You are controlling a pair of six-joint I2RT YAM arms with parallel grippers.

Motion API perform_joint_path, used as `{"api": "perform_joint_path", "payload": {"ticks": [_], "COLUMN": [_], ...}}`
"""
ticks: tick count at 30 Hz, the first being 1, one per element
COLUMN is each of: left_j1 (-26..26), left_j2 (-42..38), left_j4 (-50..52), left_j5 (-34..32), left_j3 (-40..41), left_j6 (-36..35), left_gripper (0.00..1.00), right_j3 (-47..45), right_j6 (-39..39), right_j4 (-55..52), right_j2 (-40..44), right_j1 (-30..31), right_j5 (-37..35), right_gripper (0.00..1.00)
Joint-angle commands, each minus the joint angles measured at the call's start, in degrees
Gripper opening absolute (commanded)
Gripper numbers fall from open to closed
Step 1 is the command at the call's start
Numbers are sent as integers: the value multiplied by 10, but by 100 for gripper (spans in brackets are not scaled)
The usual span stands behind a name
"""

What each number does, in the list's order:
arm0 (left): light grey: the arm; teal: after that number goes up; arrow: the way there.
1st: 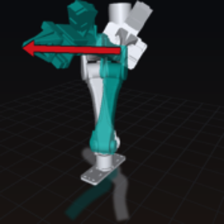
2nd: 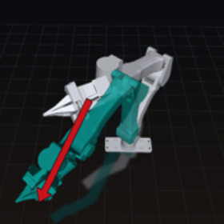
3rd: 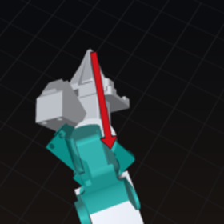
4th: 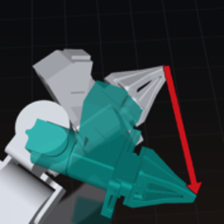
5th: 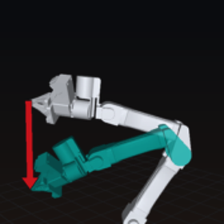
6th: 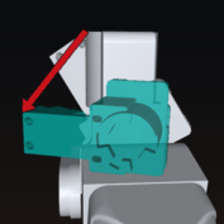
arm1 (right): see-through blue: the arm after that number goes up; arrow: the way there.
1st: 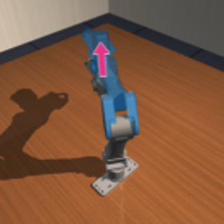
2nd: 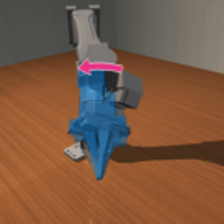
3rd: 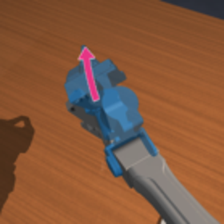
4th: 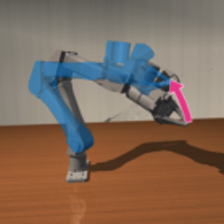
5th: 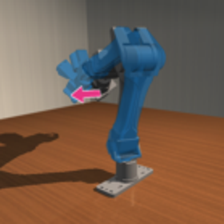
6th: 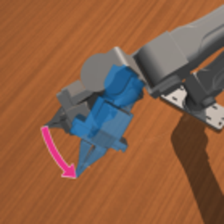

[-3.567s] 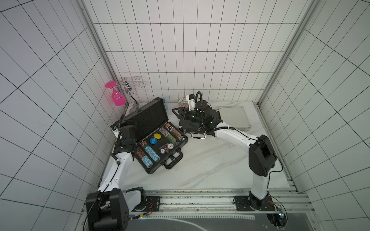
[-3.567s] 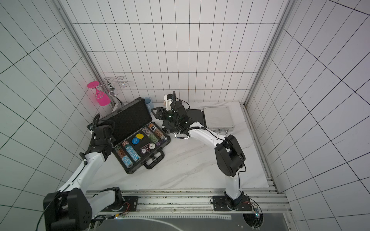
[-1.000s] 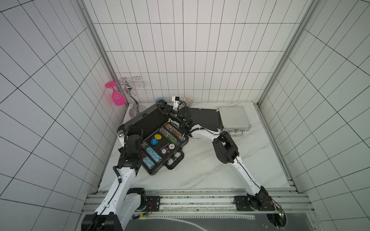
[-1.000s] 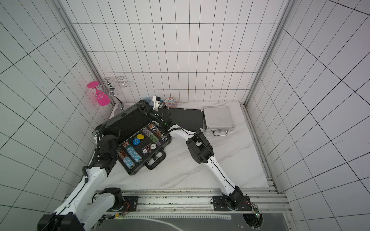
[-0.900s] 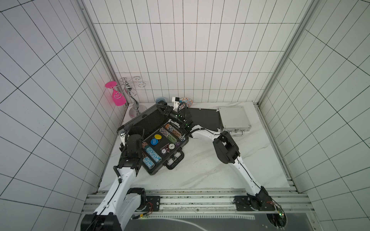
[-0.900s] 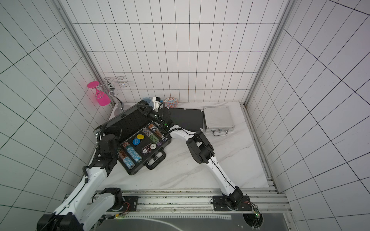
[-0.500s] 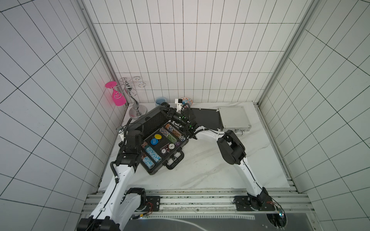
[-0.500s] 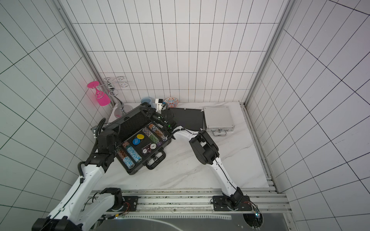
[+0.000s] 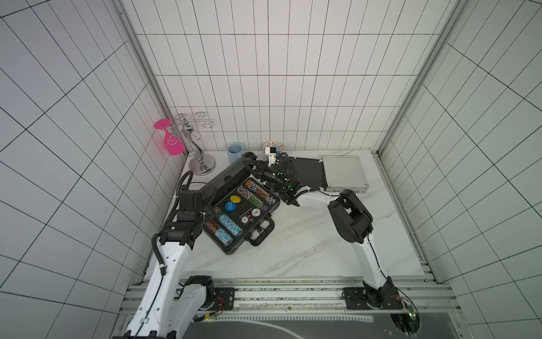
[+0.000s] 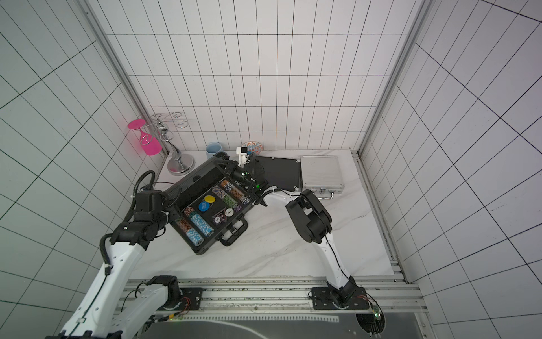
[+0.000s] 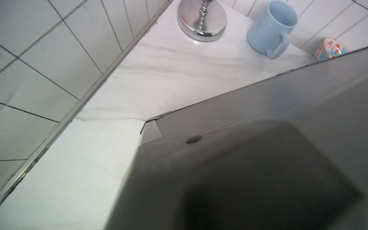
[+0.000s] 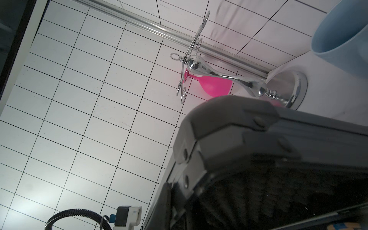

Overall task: Close the poker set cases
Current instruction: Close the lid of the poker set case.

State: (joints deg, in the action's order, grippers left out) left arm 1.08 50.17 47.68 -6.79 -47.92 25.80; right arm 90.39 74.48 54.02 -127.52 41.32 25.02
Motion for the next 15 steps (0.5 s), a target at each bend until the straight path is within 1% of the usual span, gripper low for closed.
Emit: {"api": "perform_joint_path", "payload": {"ticks": [1, 5, 8, 11, 13, 15], "left_j1": [39, 39, 39, 39, 39, 39], "left_j2": [15, 8, -7, -17, -15, -15], "left_j4": [31, 71, 95, 126, 136, 121], "left_j5": [273, 303, 293, 277, 269, 292], "left_j3": [-14, -6, -6, -27, -46, -51], "left_j6": [-18, -26, -28, -35, -31, -19], "left_gripper": [65, 67, 68, 68, 65, 61], "right_j3": [-54, -79, -80, -86, -104, -120], "right_j6": [-81, -105, -103, -109, -115, -122], "right_j4": [9, -23, -33, -51, -56, -58], "right_j2": [39, 59, 54, 49, 52, 56], "right_j1": [1, -2, -4, -5, -7, -9], "right_j5": [15, 10, 12, 15, 8, 4], "right_gripper": [10, 6, 5, 4, 4, 5]}}
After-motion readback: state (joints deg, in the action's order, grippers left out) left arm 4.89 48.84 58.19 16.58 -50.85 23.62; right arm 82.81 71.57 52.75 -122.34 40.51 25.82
